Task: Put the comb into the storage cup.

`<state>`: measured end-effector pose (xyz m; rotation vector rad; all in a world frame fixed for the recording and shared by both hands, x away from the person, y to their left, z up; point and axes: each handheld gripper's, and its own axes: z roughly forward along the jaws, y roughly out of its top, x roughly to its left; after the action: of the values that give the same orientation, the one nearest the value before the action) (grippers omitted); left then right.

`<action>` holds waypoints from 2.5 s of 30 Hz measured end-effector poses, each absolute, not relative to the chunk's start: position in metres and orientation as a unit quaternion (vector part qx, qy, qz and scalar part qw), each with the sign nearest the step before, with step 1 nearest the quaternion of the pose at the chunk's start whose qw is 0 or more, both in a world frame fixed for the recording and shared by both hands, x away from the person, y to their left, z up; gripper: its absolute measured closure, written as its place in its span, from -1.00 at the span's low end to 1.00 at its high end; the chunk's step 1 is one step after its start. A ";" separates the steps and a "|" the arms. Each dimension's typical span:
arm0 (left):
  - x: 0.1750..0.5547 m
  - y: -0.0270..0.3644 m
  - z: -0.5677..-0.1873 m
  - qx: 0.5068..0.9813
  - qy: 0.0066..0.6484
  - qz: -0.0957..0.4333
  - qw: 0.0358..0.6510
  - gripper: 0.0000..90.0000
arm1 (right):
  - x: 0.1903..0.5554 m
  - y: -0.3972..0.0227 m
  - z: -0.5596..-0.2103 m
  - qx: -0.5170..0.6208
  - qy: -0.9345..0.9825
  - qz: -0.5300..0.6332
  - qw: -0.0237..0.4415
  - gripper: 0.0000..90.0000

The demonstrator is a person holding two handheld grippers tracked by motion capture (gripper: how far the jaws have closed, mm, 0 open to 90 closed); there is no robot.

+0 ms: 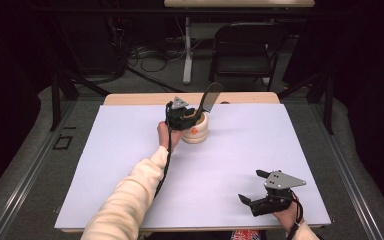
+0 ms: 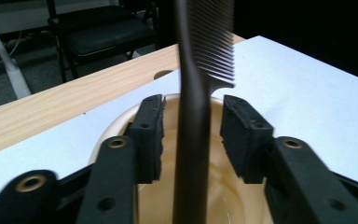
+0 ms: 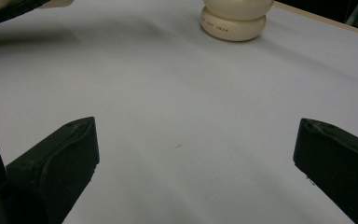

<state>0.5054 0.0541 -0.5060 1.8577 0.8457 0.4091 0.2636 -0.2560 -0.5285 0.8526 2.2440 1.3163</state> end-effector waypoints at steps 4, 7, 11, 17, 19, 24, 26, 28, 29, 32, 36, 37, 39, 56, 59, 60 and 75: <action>0.504 0.057 -0.503 0.769 0.351 0.156 0.511 0.02 | 0.264 -0.256 -0.528 0.305 0.803 0.471 0.201 -1.00; 0.502 0.060 -0.499 0.774 0.343 0.152 0.509 -0.11 | 0.264 -0.256 -0.529 0.306 0.803 0.471 0.201 -1.00; 0.498 0.063 -0.494 0.779 0.338 0.150 0.506 -0.30 | 0.264 -0.256 -0.528 0.306 0.803 0.471 0.202 -1.00; 0.488 0.072 -0.484 0.787 0.327 0.146 0.502 -0.54 | 0.263 -0.256 -0.528 0.306 0.803 0.471 0.201 -1.00; 0.485 0.075 -0.482 0.788 0.323 0.142 0.504 -0.65 | 0.263 -0.256 -0.528 0.306 0.803 0.471 0.201 -1.00; 0.475 0.081 -0.477 0.795 0.315 0.146 0.498 -0.73 | 0.263 -0.256 -0.528 0.306 0.803 0.470 0.201 -1.00; 0.471 0.084 -0.475 0.798 0.311 0.151 0.495 -0.78 | 0.264 -0.256 -0.528 0.306 0.803 0.470 0.201 -1.00; 0.466 0.087 -0.473 0.801 0.307 0.155 0.491 -0.80 | 0.264 -0.256 -0.528 0.306 0.803 0.470 0.201 -1.00; 0.464 0.089 -0.472 0.801 0.307 0.156 0.490 -0.82 | 0.264 -0.256 -0.528 0.306 0.803 0.471 0.201 -1.00; 0.459 0.095 -0.472 0.802 0.308 0.162 0.485 -0.86 | 0.263 -0.256 -0.528 0.306 0.803 0.470 0.201 -1.00; 0.452 0.104 -0.472 0.805 0.310 0.169 0.477 -0.92 | 0.264 -0.256 -0.528 0.307 0.803 0.470 0.201 -1.00; 0.451 0.106 -0.472 0.804 0.312 0.170 0.477 -0.92 | 0.264 -0.256 -0.528 0.307 0.803 0.470 0.201 -1.00; 0.448 0.110 -0.473 0.804 0.314 0.172 0.475 -0.95 | 0.264 -0.255 -0.528 0.308 0.803 0.469 0.200 -1.00; 0.426 0.137 -0.485 0.803 0.331 0.175 0.463 -1.00 | 0.263 -0.255 -0.528 0.306 0.804 0.469 0.200 -1.00; 0.423 0.143 -0.486 0.802 0.334 0.179 0.461 -1.00 | 0.264 -0.255 -0.528 0.305 0.805 0.468 0.200 -1.00; 0.422 0.144 -0.486 0.801 0.334 0.179 0.463 -1.00 | 0.264 -0.255 -0.528 0.305 0.805 0.468 0.200 -1.00; 0.405 0.159 -0.486 0.797 0.340 0.191 0.460 -1.00 | 0.263 -0.255 -0.529 0.304 0.805 0.468 0.201 -1.00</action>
<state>0.4049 0.1591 -0.4862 1.9626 0.8360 0.4704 0.2631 -0.2549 -0.5286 0.8505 2.2496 1.3080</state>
